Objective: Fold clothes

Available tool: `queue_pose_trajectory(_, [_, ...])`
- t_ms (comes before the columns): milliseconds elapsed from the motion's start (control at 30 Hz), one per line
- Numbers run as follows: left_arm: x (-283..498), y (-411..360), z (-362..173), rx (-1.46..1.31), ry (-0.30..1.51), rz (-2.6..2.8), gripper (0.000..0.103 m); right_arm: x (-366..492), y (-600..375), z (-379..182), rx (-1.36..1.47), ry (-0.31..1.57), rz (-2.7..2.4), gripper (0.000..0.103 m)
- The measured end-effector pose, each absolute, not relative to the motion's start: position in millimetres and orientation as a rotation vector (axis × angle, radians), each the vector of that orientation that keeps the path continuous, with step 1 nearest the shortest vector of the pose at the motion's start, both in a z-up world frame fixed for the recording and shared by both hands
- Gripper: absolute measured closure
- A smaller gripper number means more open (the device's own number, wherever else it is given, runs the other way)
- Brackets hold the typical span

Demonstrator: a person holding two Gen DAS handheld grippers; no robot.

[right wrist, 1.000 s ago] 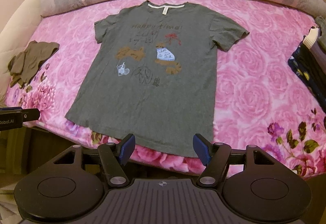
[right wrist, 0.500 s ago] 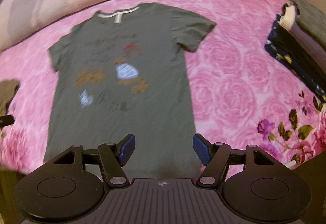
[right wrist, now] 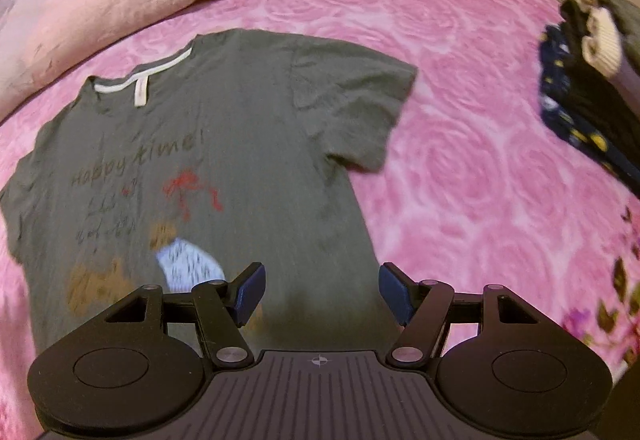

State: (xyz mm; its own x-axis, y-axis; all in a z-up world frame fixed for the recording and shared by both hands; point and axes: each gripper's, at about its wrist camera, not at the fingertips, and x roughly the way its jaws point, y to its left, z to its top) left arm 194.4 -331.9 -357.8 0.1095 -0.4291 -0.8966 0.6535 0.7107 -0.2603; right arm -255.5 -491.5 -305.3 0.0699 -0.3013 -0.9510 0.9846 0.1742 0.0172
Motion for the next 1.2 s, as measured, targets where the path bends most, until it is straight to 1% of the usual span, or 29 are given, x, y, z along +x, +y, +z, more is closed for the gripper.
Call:
queue_pose_trajectory(100, [223.0, -342.0, -382.3, 0.108, 1.205, -0.793, 0.067, -248.0, -508.3, -320.4, 0.864, 0.956, -1.178, 0.037])
queue_pose_trajectory(233, [249.3, -358.8, -408.4, 0.027, 1.188, -0.784, 0.067, -237.8, -533.6, -339.8, 0.835, 0.879, -1.17, 0.037])
queue_pose_trajectory(433, [261.9, -380.9, -426.2, -0.029, 1.116, -0.805, 0.068, -223.3, -559.1, -356.3, 0.799, 0.847, -1.138, 0.037])
queue_pose_trajectory(533, [257.7, -387.2, -429.6, -0.01, 1.076, -0.795, 0.077, -221.0, -565.3, -361.8, 0.787, 0.849, -1.124, 0.037])
queue_pose_trajectory(567, [254.6, -388.8, -429.5, 0.017, 1.056, -0.793, 0.085, -221.4, -567.5, -364.3, 0.788, 0.852, -1.125, 0.037])
queue_pose_trajectory(633, [251.7, -388.9, -429.4, 0.039, 1.035, -0.787, 0.093, -222.2, -571.7, -369.2, 0.792, 0.858, -1.125, 0.037])
queue_pose_trajectory(667, [252.2, -387.9, -428.9, 0.022, 1.043, -0.787, 0.1, -223.4, -574.0, -371.4, 0.794, 0.861, -1.125, 0.037])
queue_pose_trajectory(800, [249.7, -389.3, -414.8, -0.011, 1.054, -0.755, 0.101, -229.6, -582.5, -376.1, 0.786, 0.871, -1.13, 0.037])
queue_pose_trajectory(933, [221.9, -411.4, -369.8, 0.081, 0.925, -0.761, 0.102, -235.1, -589.6, -373.4, 0.755, 0.869, -1.137, 0.037])
queue_pose_trajectory(1067, [171.4, -453.6, -331.1, 0.239, 0.816, -0.827, 0.102, -241.9, -595.4, -368.5, 0.756, 0.847, -1.15, 0.037])
queue_pose_trajectory(1133, [141.2, -476.2, -326.2, 0.294, 0.825, -0.87, 0.101, -244.1, -597.5, -367.5, 0.759, 0.839, -1.157, 0.037])
queue_pose_trajectory(1200, [110.7, -495.1, -332.9, 0.32, 0.86, -0.908, 0.101, -246.5, -597.9, -367.3, 0.765, 0.83, -1.164, 0.037])
